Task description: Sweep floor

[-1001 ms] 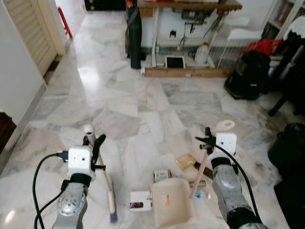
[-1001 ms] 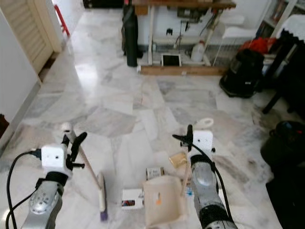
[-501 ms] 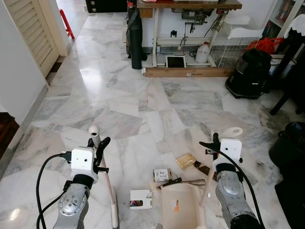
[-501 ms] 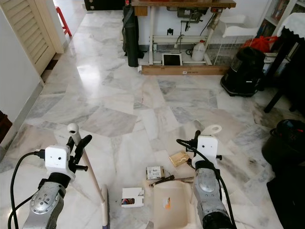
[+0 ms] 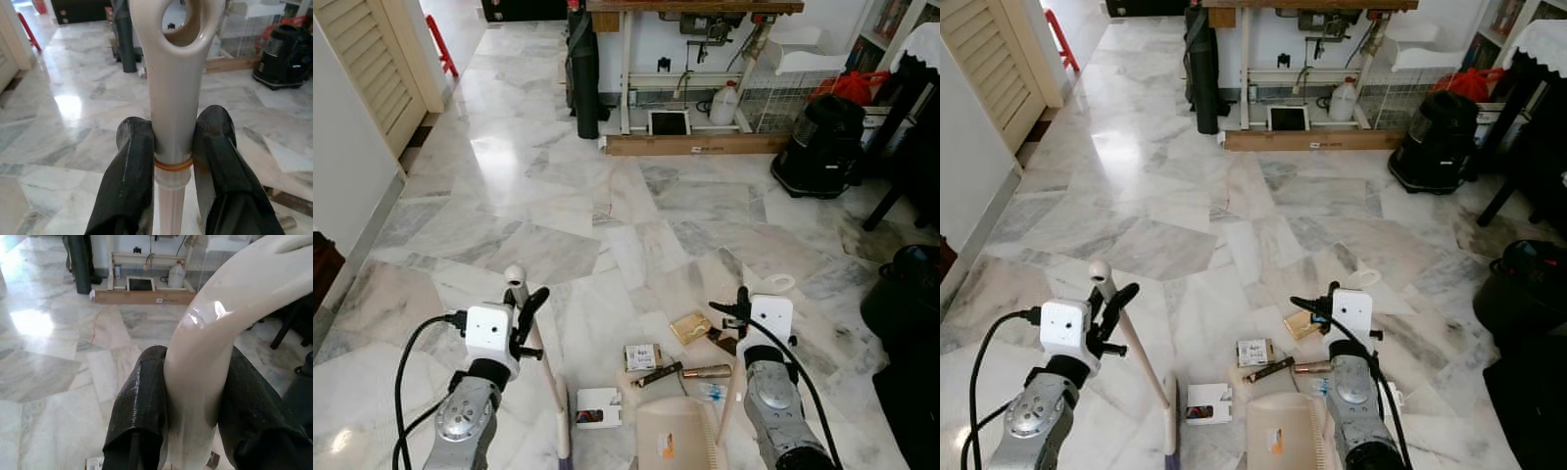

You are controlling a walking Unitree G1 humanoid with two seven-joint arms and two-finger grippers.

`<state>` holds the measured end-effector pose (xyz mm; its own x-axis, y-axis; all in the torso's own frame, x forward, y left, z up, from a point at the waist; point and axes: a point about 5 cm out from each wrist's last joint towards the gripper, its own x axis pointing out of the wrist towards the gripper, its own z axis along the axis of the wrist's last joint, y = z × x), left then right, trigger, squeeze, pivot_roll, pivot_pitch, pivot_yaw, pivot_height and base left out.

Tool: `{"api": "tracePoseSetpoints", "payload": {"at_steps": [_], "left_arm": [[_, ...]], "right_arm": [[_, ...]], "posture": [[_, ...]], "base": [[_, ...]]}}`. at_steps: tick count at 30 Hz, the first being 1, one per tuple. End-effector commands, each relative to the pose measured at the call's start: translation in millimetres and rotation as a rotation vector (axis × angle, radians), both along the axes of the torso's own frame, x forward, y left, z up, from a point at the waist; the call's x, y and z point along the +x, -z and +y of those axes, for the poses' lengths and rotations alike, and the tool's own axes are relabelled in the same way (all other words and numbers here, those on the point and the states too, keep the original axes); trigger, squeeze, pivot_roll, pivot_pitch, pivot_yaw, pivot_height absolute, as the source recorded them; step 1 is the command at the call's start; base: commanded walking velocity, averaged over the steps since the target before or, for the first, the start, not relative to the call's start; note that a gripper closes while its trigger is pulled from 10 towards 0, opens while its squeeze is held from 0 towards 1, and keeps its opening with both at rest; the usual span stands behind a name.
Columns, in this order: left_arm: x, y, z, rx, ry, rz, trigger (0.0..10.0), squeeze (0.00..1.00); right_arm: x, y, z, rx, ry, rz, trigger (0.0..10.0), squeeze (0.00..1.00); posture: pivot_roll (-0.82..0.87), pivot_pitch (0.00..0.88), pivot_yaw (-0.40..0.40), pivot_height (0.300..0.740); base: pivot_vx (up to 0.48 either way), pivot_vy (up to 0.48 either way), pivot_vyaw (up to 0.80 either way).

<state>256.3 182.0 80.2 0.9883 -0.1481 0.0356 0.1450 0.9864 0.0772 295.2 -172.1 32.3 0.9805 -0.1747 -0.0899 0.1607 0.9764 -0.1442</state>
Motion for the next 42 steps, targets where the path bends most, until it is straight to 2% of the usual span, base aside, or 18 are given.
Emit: {"api": "tracePoseSetpoints", "payload": {"at_steps": [1, 23, 35, 37, 42], "left_arm": [[1.4, -6.5, 1.1, -0.003, 0.008, -0.019, 10.0, 0.0], [3.4, -5.8, -3.3, -0.056, 0.146, 0.068, 10.0, 0.0], [7.1, -11.8, -0.5, -0.084, 0.165, 0.068, 10.0, 0.0], [6.4, -11.0, -0.7, -0.073, 0.166, 0.069, 10.0, 0.0], [5.9, -11.4, 1.3, -0.063, 0.15, 0.06, 10.0, 0.0]], "right_arm": [[1.8, -1.9, 0.9, -0.005, -0.003, -0.013, 10.0, 0.0], [6.1, -0.2, 14.4, 0.02, -0.032, -0.009, 10.0, 0.0], [14.0, -7.2, 15.2, -0.005, -0.028, -0.024, 10.0, 0.0], [15.1, -10.3, 14.3, -0.049, -0.036, -0.044, 10.0, 0.0], [14.5, -11.3, 10.4, -0.071, -0.017, -0.055, 10.0, 0.0]], "posture": [[0.13, 0.116, -0.005, 0.74], [0.14, 0.113, 0.025, 0.74], [0.15, 0.096, 0.027, 0.74], [0.15, 0.09, 0.022, 0.74], [0.15, 0.085, 0.02, 0.74]], "base": [[0.0, 0.0, 0.0], [0.0, 0.0, 0.0], [0.0, 0.0, 0.0], [0.0, 0.0, 0.0], [0.0, 0.0, 0.0]]}}
